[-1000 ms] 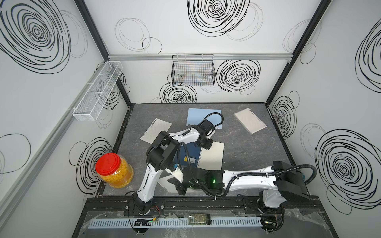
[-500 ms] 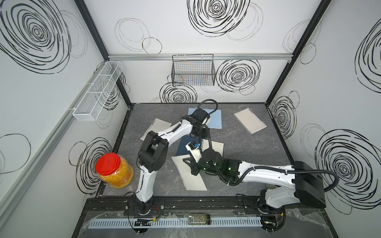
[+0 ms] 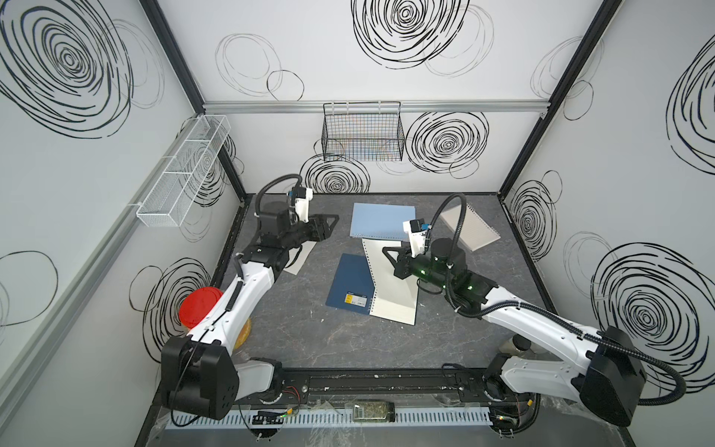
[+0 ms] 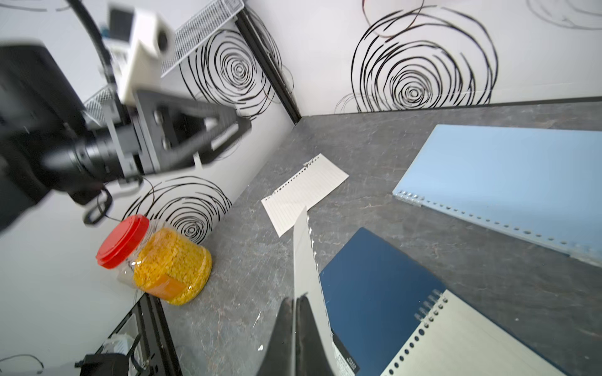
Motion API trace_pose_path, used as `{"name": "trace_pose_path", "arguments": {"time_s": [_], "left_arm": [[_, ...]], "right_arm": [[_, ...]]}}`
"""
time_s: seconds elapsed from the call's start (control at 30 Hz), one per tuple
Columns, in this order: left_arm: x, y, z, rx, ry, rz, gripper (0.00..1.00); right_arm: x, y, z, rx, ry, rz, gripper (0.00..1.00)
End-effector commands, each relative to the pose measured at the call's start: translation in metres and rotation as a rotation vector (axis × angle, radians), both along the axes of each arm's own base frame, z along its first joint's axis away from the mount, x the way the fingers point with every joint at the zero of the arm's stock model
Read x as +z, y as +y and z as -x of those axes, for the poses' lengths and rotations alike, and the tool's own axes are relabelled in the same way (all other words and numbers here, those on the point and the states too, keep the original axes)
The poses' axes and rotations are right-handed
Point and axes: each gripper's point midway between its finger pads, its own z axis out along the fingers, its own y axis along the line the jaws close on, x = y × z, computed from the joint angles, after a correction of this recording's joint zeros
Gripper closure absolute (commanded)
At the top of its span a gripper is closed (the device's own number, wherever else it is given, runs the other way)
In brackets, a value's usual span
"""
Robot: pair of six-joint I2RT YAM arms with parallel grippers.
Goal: Tear off pages from different notebooks
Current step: Tear off the paper from the notebook, then place the paper at the center of the board.
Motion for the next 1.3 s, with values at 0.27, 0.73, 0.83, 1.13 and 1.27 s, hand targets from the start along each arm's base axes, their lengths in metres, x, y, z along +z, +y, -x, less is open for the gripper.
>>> {"name": "trace_pose_path", "arguments": {"time_s": [0.27, 0.73, 0.83, 1.13, 1.27], "left_arm": [[0.046, -0.076, 0.051, -0.467, -0.234, 0.166, 0.31], [0.046, -0.137, 0.069, -0.640, -0.230, 0.109, 0.36], [0.048, -0.145, 0.080, -0.687, -0.237, 0.123, 0.47], [0.055, -0.152, 0.092, -0.709, -0.252, 0.147, 0.85], [0.054, -0.150, 0.087, -0.695, -0.224, 0.160, 0.91]], "right_arm": [[0.096, 0.006, -0.007, 0.177, -0.093, -0.140, 1.00], [0.118, -0.009, -0.016, 0.153, -0.093, -0.232, 1.00], [0.111, -0.020, -0.027, 0.105, -0.060, -0.257, 1.00], [0.094, -0.037, -0.041, 0.041, -0.011, -0.291, 1.00], [0.091, -0.041, -0.042, 0.030, -0.008, -0.290, 1.00]]}}
